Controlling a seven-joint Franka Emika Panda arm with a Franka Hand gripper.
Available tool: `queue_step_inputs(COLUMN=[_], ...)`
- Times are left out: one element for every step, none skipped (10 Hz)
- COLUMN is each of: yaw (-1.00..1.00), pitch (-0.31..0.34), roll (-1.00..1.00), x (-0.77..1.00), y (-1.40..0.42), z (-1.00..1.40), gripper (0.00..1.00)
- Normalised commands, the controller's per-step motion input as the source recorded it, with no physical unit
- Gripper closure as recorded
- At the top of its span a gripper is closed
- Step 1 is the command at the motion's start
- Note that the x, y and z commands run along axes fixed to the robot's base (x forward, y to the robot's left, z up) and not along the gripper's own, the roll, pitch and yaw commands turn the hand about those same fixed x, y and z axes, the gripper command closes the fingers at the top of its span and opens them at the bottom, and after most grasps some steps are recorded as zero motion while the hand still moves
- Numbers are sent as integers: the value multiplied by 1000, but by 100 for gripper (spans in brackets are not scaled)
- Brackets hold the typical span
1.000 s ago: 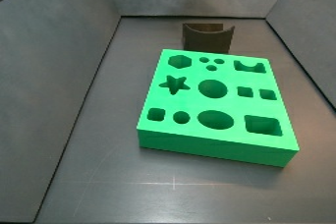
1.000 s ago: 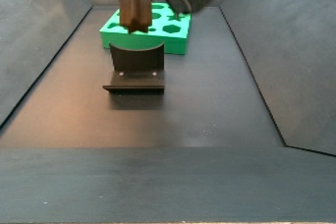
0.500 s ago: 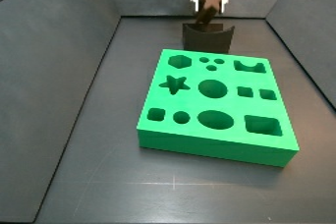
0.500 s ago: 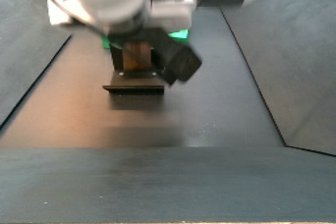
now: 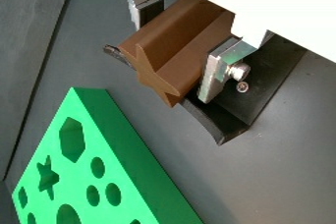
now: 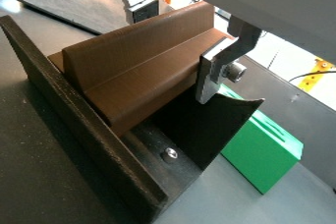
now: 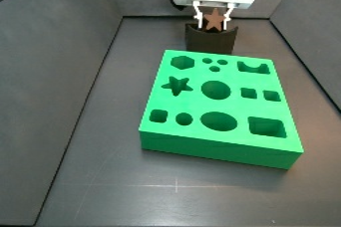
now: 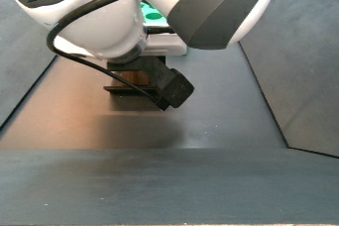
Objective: Pick up the star object. Move up. Place the star object on the fixture. Regrasp the star object. Move to above the board. Insert the star object.
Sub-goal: Place the star object on the fixture, then regrasp the star object.
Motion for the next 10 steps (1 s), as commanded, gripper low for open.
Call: queue_step_inputs(yaw=[-82,-55,-41,0,0,-11,-5,3,8,9], pitch=[-50,-50,-49,0,0,3,7,9,8,14], roll=[-93,-93,-94,0,0,6,8,18,27,31], x=[53,53,53,0,0,0,-9,-24,-29,-35], y=[79,77,74,-500,0,0,0,3,3,3], z=[-294,-294,-295,-167,0,1000,1000,1000,1000,1000], gripper=[100,100,100,100,0,0,0,0,0,0])
